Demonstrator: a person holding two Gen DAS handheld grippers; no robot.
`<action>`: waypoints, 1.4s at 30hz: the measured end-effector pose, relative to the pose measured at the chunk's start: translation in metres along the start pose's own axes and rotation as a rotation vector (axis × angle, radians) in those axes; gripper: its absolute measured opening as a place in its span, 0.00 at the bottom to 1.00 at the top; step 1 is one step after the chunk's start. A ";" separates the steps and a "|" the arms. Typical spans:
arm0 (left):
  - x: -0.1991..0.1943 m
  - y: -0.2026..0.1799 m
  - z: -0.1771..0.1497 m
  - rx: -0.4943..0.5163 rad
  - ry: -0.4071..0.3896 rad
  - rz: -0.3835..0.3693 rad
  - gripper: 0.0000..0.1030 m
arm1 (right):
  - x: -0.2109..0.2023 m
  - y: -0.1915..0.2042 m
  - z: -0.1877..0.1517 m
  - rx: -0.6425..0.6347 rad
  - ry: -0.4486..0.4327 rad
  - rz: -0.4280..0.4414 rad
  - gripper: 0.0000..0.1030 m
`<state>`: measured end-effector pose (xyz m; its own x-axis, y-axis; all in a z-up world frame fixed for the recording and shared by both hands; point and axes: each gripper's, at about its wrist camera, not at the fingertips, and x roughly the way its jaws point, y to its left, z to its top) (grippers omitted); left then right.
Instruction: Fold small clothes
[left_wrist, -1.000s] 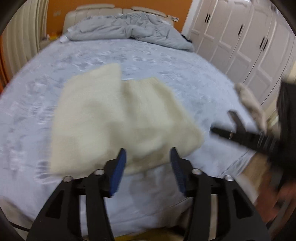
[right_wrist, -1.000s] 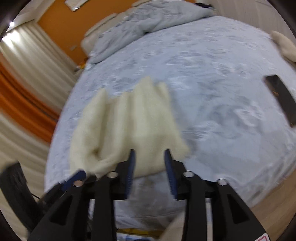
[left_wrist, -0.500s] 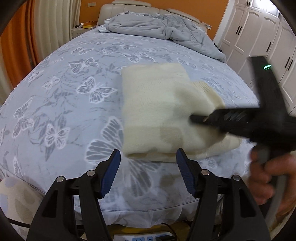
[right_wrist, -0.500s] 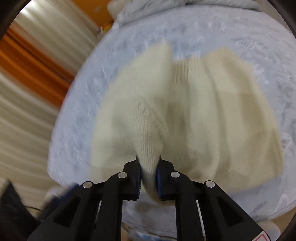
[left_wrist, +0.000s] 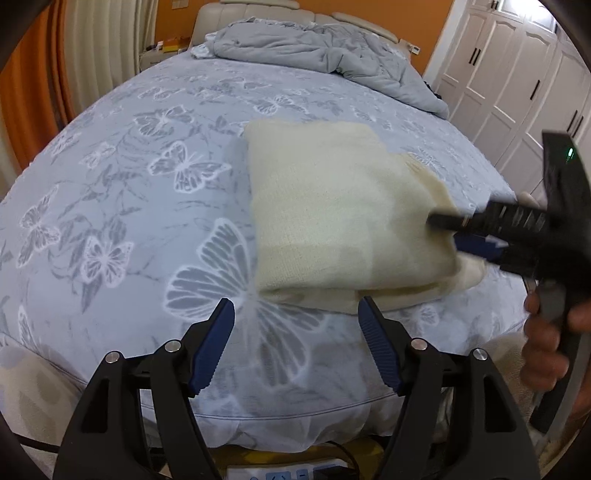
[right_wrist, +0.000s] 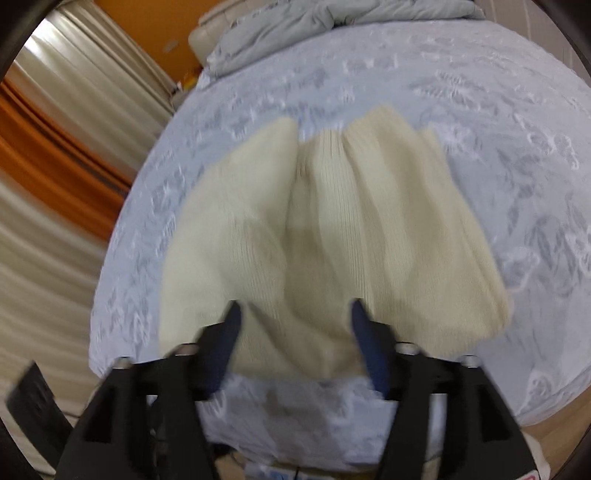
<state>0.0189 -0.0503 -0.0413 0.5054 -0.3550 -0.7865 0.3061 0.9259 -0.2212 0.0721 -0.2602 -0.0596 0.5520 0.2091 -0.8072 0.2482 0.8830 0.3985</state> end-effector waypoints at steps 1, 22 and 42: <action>0.001 0.002 0.000 -0.014 0.007 -0.003 0.65 | 0.003 0.000 0.005 -0.003 -0.001 -0.020 0.70; -0.011 -0.007 0.005 -0.031 -0.020 -0.021 0.69 | -0.042 -0.025 0.031 -0.011 -0.022 -0.037 0.09; -0.006 -0.008 0.001 -0.018 0.009 -0.011 0.70 | 0.001 0.028 0.056 -0.053 0.009 0.164 0.12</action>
<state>0.0143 -0.0553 -0.0349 0.4945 -0.3641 -0.7892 0.2971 0.9242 -0.2402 0.1243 -0.2587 -0.0243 0.5742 0.3556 -0.7375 0.1131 0.8577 0.5016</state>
